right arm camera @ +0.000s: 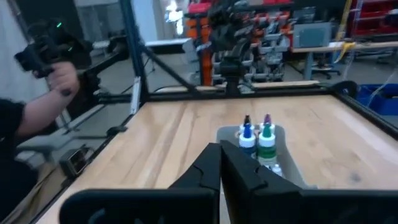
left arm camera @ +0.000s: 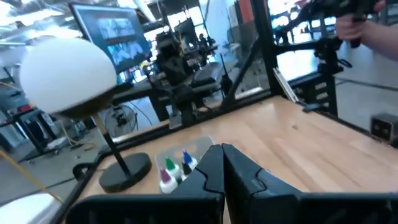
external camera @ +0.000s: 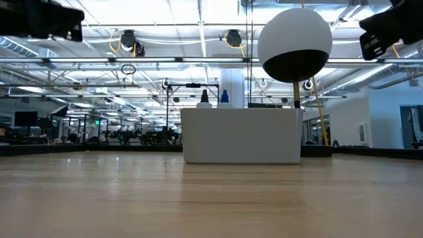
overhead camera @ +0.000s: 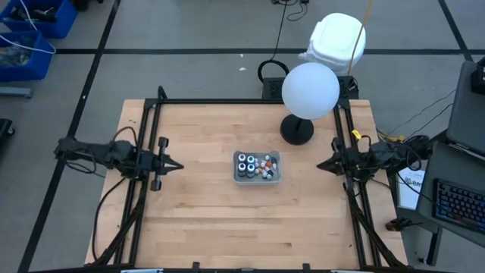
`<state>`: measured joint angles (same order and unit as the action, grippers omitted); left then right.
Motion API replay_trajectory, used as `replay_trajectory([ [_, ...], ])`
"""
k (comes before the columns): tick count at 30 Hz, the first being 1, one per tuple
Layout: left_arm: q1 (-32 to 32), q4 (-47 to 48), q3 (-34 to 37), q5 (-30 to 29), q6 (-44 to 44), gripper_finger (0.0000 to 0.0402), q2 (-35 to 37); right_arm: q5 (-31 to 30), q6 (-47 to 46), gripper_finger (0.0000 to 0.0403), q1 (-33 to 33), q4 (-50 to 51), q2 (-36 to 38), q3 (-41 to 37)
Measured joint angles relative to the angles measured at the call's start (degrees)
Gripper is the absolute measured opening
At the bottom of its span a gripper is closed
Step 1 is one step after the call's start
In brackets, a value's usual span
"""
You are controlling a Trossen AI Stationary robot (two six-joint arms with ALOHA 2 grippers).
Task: Pick & Place food coloring
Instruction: Return to Home Position
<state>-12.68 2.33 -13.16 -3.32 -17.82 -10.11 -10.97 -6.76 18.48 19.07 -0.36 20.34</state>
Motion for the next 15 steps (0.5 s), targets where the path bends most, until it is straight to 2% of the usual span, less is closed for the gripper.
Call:
replay_trajectory([
  [8,1.36,-3.36,7.85,0.34,1.50,0.0001,7.04,-0.95,-0.02,0.0000,-0.02,-12.80,0.00,-7.72],
  [15,2.87,-3.67,9.85,-0.79,1.38,0.0001,9.69,-2.82,2.07,0.0000,-1.10,-15.02,0.00,-11.56],
])
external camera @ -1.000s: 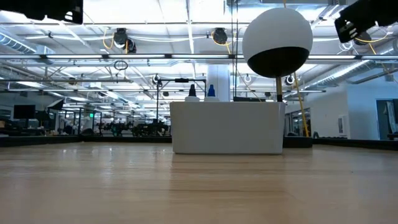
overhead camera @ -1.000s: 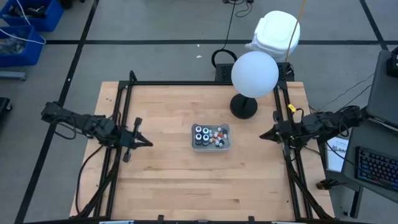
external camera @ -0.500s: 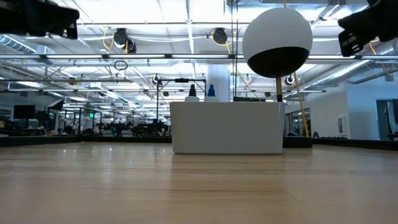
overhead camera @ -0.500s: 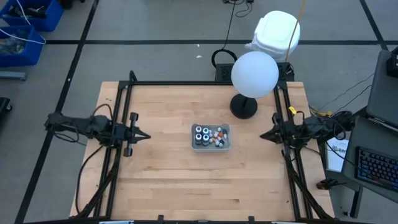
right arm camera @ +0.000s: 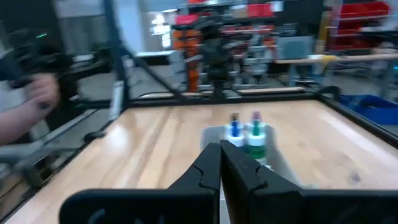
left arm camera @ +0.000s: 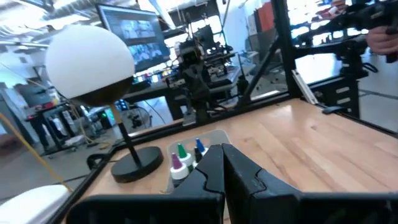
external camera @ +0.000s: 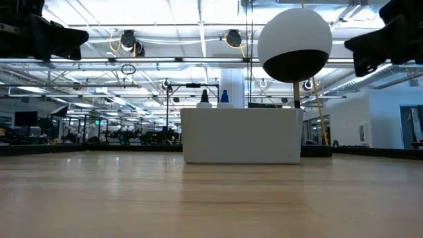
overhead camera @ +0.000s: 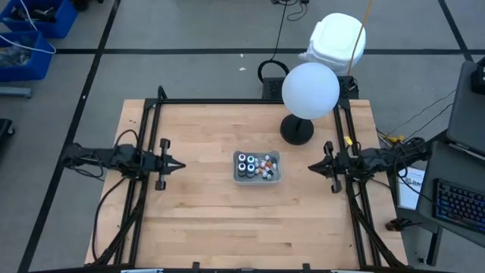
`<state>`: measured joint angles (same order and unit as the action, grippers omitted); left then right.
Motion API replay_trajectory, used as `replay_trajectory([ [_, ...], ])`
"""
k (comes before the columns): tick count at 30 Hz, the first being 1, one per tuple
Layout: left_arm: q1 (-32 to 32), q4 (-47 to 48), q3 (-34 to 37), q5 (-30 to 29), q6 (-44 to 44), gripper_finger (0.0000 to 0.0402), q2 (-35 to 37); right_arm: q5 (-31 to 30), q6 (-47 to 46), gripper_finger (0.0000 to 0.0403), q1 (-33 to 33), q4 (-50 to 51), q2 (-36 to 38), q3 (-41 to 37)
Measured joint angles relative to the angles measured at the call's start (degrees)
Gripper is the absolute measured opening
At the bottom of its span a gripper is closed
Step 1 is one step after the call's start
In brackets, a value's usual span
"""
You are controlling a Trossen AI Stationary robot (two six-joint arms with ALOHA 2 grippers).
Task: Pick & Place food coloring
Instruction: Return to Home Position
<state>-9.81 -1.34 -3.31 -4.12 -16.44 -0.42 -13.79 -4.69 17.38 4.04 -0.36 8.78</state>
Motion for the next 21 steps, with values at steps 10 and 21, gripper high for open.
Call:
replay_trajectory([
  [10,2.80,0.60,0.43,4.07,2.19,0.0001,0.16,0.77,0.87,0.0000,-3.57,-7.67,0.13,-5.54],
  [21,2.85,0.34,2.64,3.49,3.05,0.0000,-0.28,2.04,0.44,0.0000,-5.79,-7.51,0.07,-7.72],
])
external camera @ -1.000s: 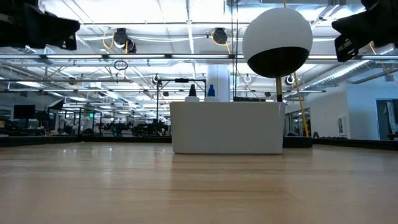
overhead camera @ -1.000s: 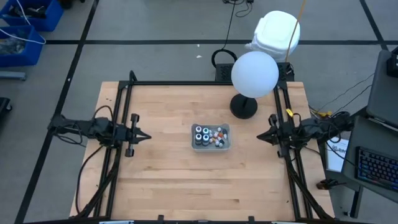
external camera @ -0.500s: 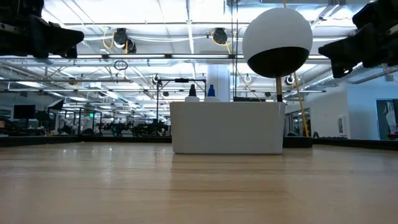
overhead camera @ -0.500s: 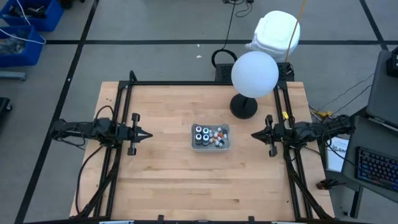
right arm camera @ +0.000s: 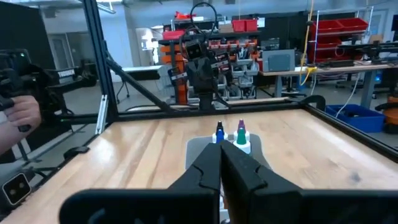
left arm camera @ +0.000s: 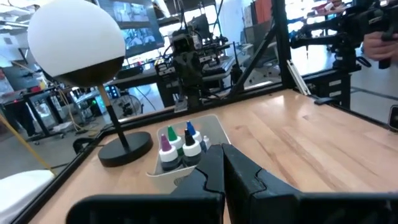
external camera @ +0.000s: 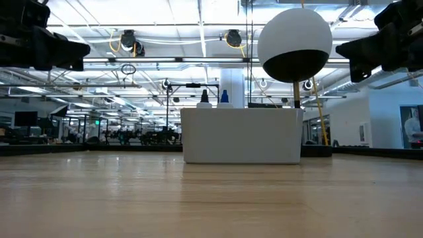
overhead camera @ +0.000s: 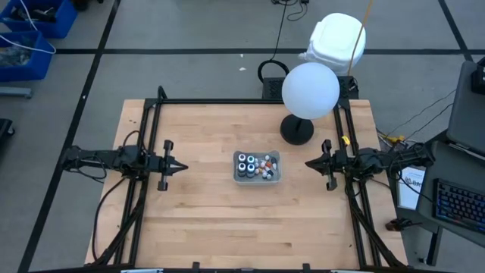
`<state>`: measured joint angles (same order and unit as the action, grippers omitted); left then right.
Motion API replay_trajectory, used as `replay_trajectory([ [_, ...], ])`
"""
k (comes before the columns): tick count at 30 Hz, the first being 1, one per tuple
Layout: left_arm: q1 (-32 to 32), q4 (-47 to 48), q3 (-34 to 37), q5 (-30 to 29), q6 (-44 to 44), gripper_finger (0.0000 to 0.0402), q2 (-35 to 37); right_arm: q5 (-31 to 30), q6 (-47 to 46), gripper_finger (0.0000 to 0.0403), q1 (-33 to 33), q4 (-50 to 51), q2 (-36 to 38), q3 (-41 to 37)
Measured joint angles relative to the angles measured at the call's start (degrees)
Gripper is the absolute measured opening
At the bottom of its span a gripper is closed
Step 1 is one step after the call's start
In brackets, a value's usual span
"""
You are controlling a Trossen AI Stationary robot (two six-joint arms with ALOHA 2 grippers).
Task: Pick & Place food coloring
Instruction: Return to Home Position
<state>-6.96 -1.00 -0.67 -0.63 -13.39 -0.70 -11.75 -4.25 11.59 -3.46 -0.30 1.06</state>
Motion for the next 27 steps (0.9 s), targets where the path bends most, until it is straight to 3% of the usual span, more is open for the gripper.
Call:
replay_trajectory([
  [14,0.04,0.47,-0.02,0.61,2.26,0.0001,-1.24,0.21,-0.34,0.0000,-0.33,0.36,-1.51,-0.12],
  [27,0.04,-0.86,0.07,0.55,8.06,0.0029,-1.28,-0.17,0.11,0.0000,-0.30,-1.58,-1.53,-0.19],
])
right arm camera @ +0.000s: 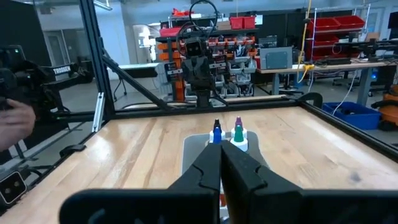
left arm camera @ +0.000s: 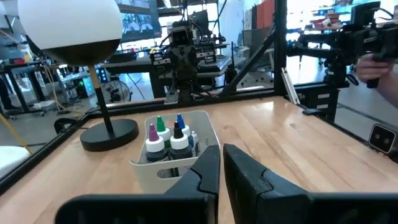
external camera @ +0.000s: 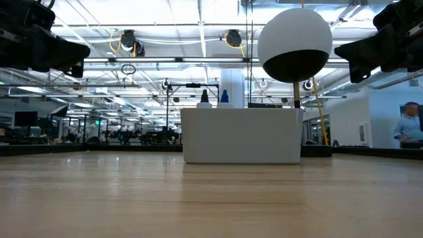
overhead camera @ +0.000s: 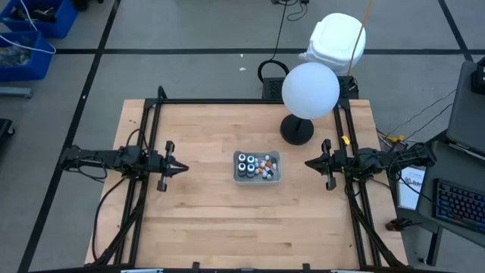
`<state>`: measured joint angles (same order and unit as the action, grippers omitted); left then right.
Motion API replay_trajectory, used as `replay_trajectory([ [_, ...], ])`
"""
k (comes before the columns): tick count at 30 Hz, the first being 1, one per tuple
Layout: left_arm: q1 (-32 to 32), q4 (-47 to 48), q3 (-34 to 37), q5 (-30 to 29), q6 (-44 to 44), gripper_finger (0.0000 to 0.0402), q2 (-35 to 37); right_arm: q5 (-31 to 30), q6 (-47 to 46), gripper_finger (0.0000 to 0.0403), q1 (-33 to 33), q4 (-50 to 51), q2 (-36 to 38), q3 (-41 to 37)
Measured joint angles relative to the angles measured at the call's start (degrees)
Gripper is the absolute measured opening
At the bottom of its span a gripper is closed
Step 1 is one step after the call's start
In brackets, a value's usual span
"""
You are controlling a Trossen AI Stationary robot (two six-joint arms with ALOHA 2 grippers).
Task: Pick & Place food coloring
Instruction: Return to Home Position
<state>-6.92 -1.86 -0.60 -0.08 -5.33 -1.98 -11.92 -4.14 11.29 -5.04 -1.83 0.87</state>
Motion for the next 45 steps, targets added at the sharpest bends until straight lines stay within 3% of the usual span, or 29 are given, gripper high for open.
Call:
replay_trajectory([
  [16,0.01,-0.84,0.02,-0.08,0.05,0.0004,0.00,0.00,-0.07,0.0000,0.00,-0.28,0.00,0.00],
  [28,0.01,-0.89,0.02,-0.04,0.05,0.0050,0.00,0.02,-0.07,0.0000,0.00,-0.32,0.00,0.00],
  [45,0.01,-0.95,0.02,-0.02,0.05,0.0051,0.00,0.02,-0.07,0.0000,0.01,-0.33,0.00,0.00],
])
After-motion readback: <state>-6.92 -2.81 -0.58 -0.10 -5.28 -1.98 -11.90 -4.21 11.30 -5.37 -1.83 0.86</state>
